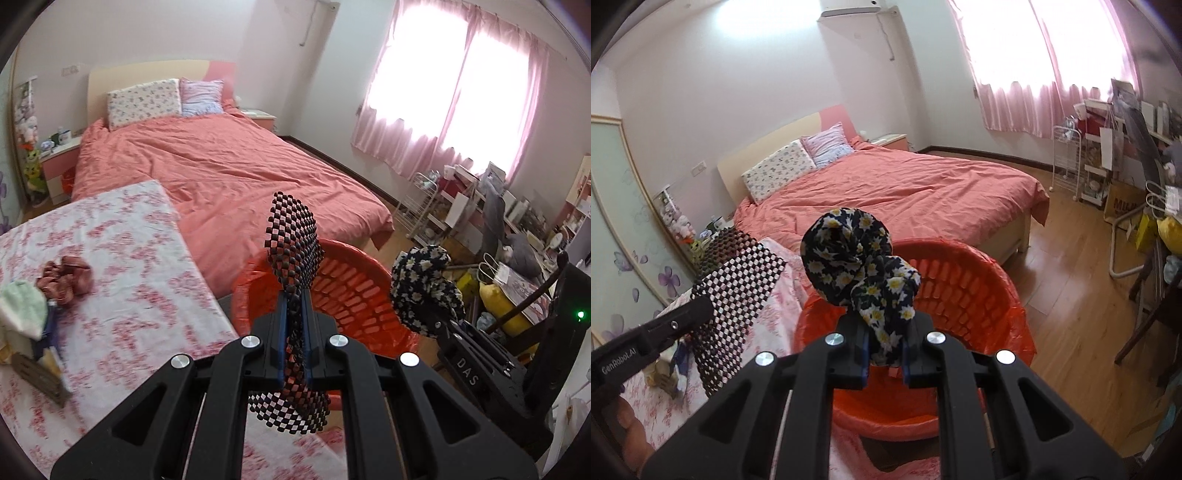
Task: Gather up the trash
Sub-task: 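Carry both cloths over the orange basket and open both tools, then move both tools back to the bed toward the white tissues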
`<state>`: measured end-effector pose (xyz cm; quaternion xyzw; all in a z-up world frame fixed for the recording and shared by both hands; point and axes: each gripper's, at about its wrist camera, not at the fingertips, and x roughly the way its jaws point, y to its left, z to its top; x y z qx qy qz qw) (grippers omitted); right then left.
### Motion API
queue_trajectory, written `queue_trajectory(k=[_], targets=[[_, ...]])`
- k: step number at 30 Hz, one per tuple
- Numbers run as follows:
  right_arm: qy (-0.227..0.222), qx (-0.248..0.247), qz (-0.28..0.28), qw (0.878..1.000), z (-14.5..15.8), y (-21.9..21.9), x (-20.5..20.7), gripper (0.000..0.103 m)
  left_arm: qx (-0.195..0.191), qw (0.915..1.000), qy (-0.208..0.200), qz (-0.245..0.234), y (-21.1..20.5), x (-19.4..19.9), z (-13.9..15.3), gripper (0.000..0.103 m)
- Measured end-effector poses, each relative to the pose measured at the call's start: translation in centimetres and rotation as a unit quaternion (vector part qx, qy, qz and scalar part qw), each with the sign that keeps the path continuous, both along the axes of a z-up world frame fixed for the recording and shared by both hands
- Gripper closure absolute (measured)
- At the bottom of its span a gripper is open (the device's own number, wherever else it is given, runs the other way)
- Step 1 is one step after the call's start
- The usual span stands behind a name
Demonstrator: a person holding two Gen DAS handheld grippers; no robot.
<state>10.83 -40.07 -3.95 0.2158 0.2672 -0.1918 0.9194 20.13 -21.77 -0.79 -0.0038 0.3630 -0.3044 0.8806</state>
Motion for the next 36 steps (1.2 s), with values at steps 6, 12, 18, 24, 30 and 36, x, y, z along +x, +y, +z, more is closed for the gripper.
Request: queue_trajectory(k=[6,12,18,24,30,36], targets=[[0.007,0.016,-0.014,1.0,-1.3,-2.2,1.0,0.09,0.001,0.9997,0.016,-0.019,-2.9,1.0,-0.9,0.096],[0.018,0.031,-0.018,0.999,-2.5,-3.9,2.4,0.074,0.017,0.9987,0.04,-0.025,-5.2,1.7,-2.5,0.093],[0.028,0.036,-0.017,0.999,-3.5,-4.4,2.9,0.062,0.033,0.9979,0.055,-0.003,-4.4,2.1,-3.6,0.061],[0.033,0.017,-0.015,0.999,-3.5,-3.5,2.6,0.05,0.057,0.9975,0.033,0.025,-2.3,1.5,-3.1,0.049],[0.026,-0.01,0.0,1.0,-2.3,-1.4,2.1,0.037,0.079,0.995,0.013,0.061,1.4,1.0,-2.8,0.04],[0.027,-0.037,0.032,0.998,-1.4,1.8,2.4,0.032,0.082,0.9916,0.013,0.1,6.0,0.8,-2.8,0.034]])
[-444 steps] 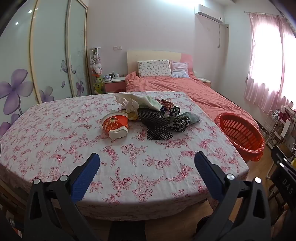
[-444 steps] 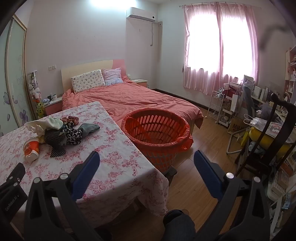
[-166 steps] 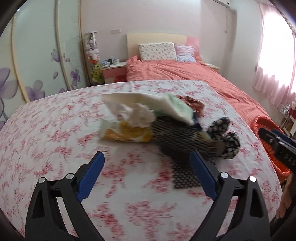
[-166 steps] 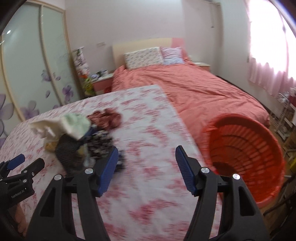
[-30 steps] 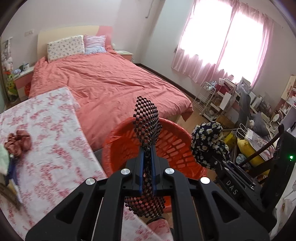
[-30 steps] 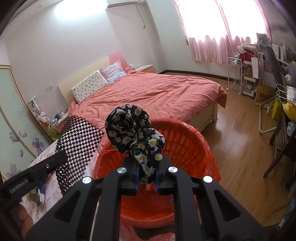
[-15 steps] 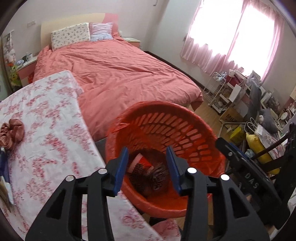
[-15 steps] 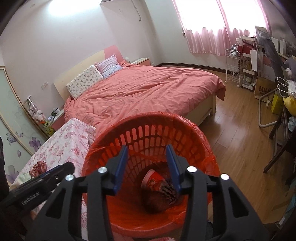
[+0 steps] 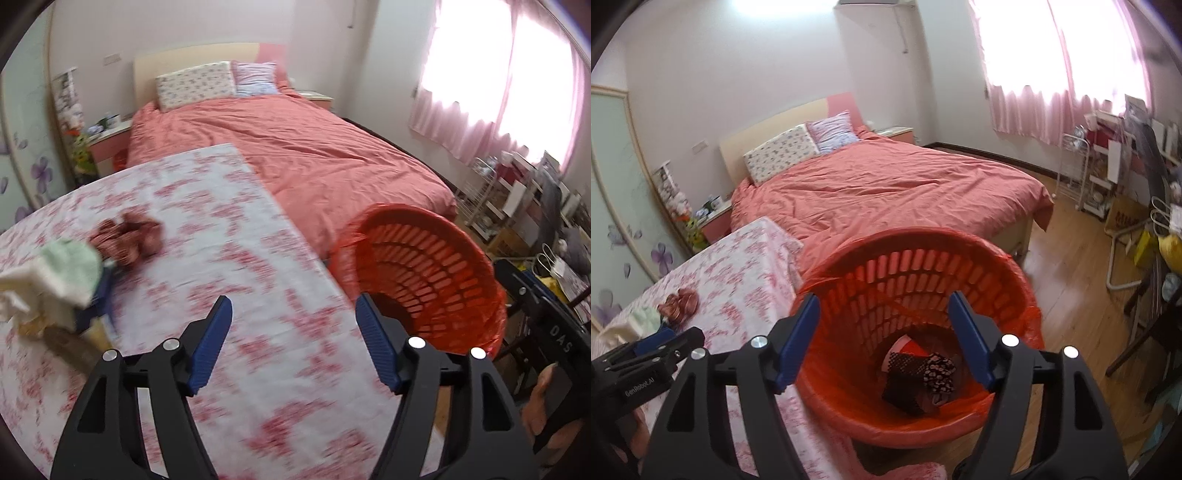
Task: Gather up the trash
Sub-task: 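Move both tools back to the bed toward the white tissues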
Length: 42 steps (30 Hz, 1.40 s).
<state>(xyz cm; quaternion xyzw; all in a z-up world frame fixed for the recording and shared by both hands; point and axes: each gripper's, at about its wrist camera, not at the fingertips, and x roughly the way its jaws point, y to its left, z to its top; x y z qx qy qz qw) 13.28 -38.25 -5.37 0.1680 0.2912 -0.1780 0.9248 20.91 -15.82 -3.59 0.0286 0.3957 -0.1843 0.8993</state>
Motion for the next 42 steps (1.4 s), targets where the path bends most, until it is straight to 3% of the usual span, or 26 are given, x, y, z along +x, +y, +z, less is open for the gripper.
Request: queue_trajectory(k=[13,23,28,34,36,41,42], targets=[[0.013,-0.018,0.083,0.996,0.2,8.1,1.7,0.032,0.007,0.9954,-0.029,0.091,10.3,-1.2,0.7,0.032],[0.035,-0.012,0.155,0.987,-1.1,15.8,4.0,0.032,0.01,0.9745,-0.052,0.218,20.4,0.2,0.5,0.019],[0.044,-0.015,0.188,0.981,-1.5,19.3,5.0,0.032,-0.014,0.9709,-0.026,0.238,22.4,2.7,-0.7,0.018],[0.052,-0.023,0.208,0.977,-1.6,21.5,5.9,0.032,-0.004,0.9704,-0.023,0.24,22.4,5.0,-1.4,0.018],[0.054,-0.022,0.211,0.976,-1.6,22.0,6.0,0.032,0.008,0.9711,-0.025,0.237,22.4,5.7,-1.7,0.022],[0.053,-0.025,0.224,0.973,-1.3,23.2,6.6,0.032,0.0,0.9739,-0.002,0.227,23.3,6.1,-2.4,0.064],[0.053,-0.024,0.228,0.972,-1.2,23.5,6.7,0.032,-0.003,0.974,-0.002,0.226,23.6,6.0,-2.4,0.065]])
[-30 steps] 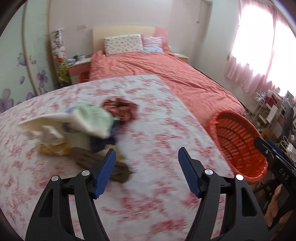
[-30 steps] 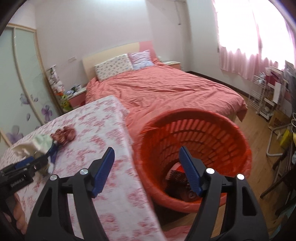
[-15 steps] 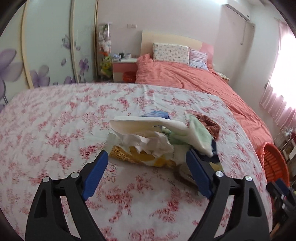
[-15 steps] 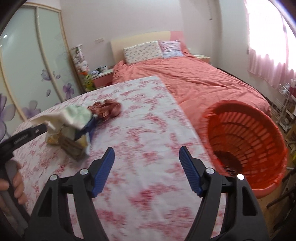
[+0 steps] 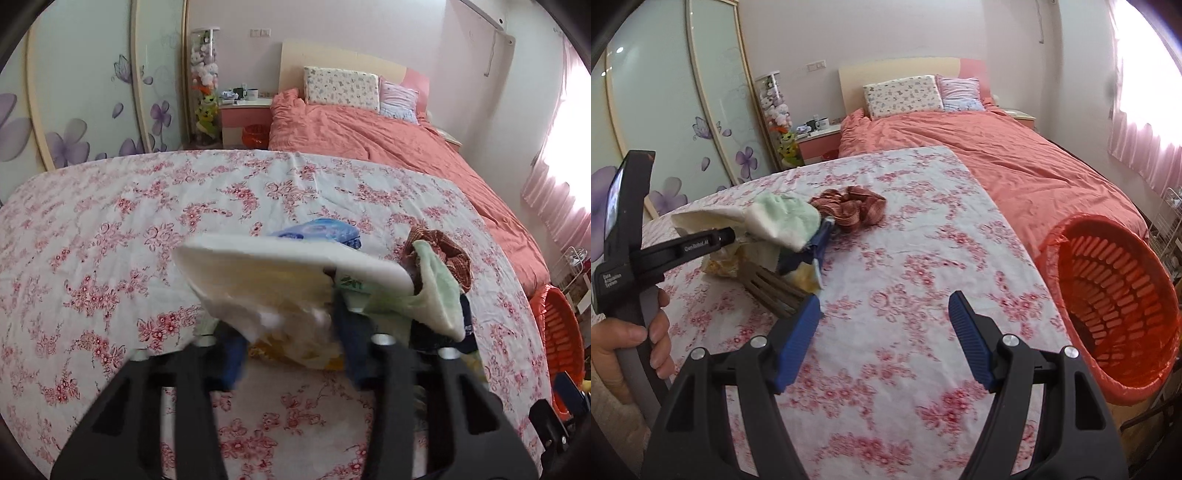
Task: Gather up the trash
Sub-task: 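Move both tools back to the bed toward the white tissues, then grasp the white tissues with the left tool while the right tool grasps the brown comb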
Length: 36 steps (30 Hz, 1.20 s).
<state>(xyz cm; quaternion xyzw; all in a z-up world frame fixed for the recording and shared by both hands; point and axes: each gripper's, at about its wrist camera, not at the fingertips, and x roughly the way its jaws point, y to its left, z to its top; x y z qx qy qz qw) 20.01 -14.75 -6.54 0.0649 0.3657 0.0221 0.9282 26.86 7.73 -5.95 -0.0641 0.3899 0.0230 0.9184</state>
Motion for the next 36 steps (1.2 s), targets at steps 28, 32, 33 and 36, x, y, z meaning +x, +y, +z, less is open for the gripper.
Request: queue_trajectory(k=[28,32,33,36], targets=[[0.099,0.023,0.186,0.977,-3.2,11.0,2.1,0.07,-0.036,0.9954,-0.036,0.081,11.9,-6.8,1.4,0.071],[0.072,0.003,0.176,0.982,-2.5,11.9,1.6,0.068,-0.043,0.9948,-0.035,0.086,12.6,-7.5,1.2,0.071],[0.069,0.003,0.173,0.983,-2.5,12.1,1.7,0.065,-0.044,0.9947,-0.035,0.086,12.7,-7.7,1.1,0.071],[0.057,-0.004,0.164,0.985,-2.2,12.7,2.5,0.059,-0.043,0.9947,-0.033,0.087,13.1,-8.1,0.9,0.071]])
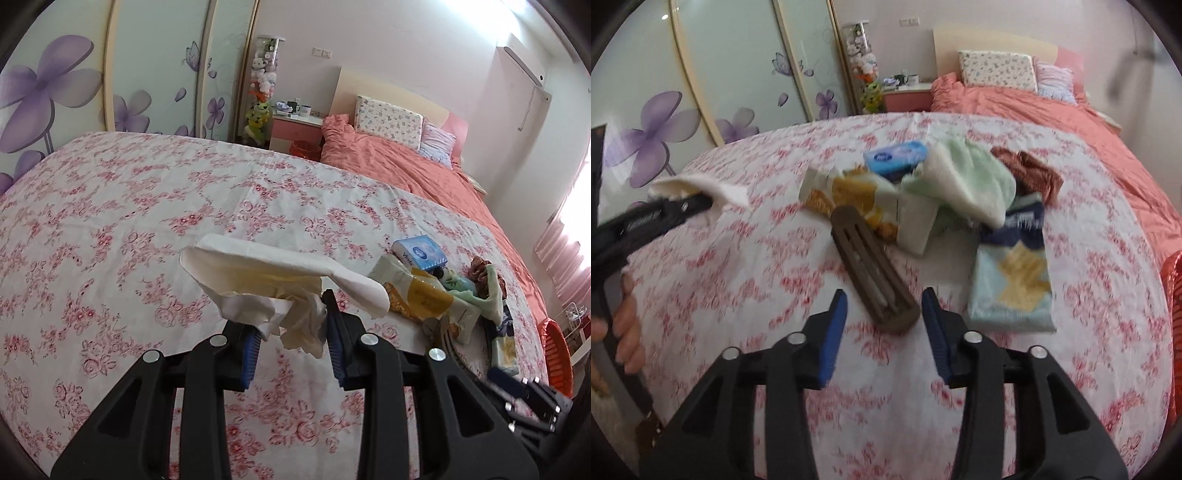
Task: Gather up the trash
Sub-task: 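Grasp the white tissues with the left tool while the right tool grasps the brown comb, then lift the tissues in the left tool while the right tool lifts the brown comb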
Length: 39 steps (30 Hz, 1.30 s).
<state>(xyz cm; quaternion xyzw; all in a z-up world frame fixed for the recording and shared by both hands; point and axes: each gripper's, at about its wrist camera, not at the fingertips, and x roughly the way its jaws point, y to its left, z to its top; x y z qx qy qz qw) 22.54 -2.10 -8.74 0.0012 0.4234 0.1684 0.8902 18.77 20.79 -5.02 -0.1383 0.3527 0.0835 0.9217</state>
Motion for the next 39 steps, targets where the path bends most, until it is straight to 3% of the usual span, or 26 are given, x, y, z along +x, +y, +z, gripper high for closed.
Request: queue_trajectory(k=[6,15,18,25,32,35,39], targets=[[0.021,-0.013,0.004,1.0,-1.4,2.0,2.2,0.059,-0.008,0.9999,0.008,0.004,0.6,-0.5,-0.7,0.071],[0.008,-0.053,0.0,0.999,-2.0,4.5,3.6,0.062,-0.016,0.9998,0.013,0.007,1.1,-0.8,-1.3,0.071],[0.027,-0.021,0.021,0.999,-1.8,4.7,3.1,0.068,-0.016,0.9998,0.013,0.004,1.1,-0.9,-1.4,0.071],[0.006,-0.047,0.03,0.998,-2.0,5.6,2.8,0.055,-0.018,0.9997,0.014,0.008,1.5,-0.8,-1.5,0.071],[0.001,-0.059,0.032,0.998,-1.9,6.7,3.1,0.069,-0.021,0.9996,0.019,0.004,1.1,-0.6,-1.9,0.071],[-0.001,-0.063,0.036,0.997,-1.8,6.9,2.9,0.07,-0.021,0.9996,0.018,0.001,0.8,-0.7,-1.8,0.071],[0.001,-0.029,0.03,0.999,-1.2,5.5,2.3,0.07,-0.019,0.9998,0.011,-0.005,0.4,-0.9,-1.2,0.071]])
